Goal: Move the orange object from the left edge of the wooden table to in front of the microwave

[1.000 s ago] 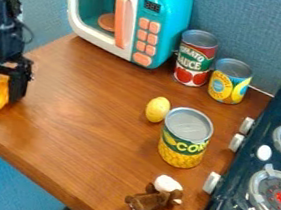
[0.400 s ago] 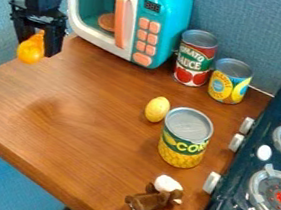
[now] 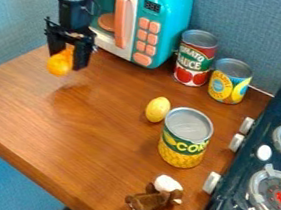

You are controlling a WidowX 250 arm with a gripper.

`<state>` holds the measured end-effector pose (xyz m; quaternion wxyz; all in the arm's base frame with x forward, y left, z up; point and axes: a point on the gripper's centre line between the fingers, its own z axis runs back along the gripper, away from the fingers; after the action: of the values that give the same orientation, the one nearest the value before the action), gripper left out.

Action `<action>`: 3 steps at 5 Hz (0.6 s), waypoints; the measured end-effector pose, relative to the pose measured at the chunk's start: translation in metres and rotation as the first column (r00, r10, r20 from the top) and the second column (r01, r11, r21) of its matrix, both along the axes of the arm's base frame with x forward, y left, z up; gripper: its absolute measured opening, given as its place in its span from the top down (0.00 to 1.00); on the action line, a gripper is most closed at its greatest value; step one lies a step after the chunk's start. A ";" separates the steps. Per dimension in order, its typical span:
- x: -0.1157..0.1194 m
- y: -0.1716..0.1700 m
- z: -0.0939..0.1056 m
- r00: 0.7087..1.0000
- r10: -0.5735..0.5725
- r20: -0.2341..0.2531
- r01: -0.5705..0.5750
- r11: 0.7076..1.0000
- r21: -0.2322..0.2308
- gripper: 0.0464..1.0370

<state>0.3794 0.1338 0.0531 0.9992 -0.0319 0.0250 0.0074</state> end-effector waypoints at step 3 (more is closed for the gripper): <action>0.031 0.003 -0.028 0.999 -0.020 -0.032 0.020 1.000 -0.015 0.14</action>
<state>0.4103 0.1371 0.0254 0.9984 -0.0387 0.0414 -0.0021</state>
